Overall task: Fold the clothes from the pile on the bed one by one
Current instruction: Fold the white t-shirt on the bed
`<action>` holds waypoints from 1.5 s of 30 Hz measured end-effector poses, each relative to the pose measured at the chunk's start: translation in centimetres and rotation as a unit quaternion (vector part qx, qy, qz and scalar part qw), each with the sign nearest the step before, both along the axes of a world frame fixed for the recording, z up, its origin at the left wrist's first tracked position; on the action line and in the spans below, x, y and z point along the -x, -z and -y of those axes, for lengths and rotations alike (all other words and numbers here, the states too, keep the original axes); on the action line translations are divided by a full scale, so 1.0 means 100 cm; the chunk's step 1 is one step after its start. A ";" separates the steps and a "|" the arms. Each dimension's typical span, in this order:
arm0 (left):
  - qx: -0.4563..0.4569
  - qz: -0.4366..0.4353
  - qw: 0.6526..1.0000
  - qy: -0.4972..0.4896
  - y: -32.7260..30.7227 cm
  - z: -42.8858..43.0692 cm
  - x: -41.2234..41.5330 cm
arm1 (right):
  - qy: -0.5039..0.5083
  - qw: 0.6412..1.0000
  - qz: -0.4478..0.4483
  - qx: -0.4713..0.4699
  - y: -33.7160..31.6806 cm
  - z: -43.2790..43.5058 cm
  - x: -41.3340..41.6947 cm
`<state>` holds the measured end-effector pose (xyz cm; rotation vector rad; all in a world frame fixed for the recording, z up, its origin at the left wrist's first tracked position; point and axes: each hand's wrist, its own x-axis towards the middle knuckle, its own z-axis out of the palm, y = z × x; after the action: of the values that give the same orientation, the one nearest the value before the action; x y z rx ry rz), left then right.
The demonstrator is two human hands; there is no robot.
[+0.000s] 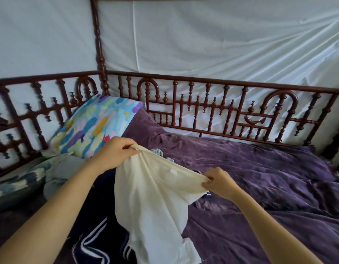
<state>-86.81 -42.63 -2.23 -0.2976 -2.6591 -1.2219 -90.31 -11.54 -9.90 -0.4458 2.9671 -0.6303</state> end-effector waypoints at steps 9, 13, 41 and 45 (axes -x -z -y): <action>-0.151 0.003 0.988 -0.020 0.003 -0.013 0.009 | 0.066 0.941 0.103 0.316 0.014 -0.046 -0.042; -0.129 -0.061 0.990 -0.022 -0.010 -0.025 0.011 | 0.062 0.913 0.105 0.390 0.007 -0.049 -0.049; -0.233 -0.215 0.944 0.092 -0.121 -0.075 0.044 | 0.292 0.821 -0.421 0.254 -0.199 -0.121 -0.105; -0.237 -0.234 0.938 0.095 -0.122 -0.071 0.043 | 0.286 0.805 -0.445 0.269 -0.212 -0.127 -0.126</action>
<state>-91.12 -35.55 9.97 -0.6748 -1.9018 -1.5670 -77.73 1.18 11.31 0.2822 3.7692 -1.7927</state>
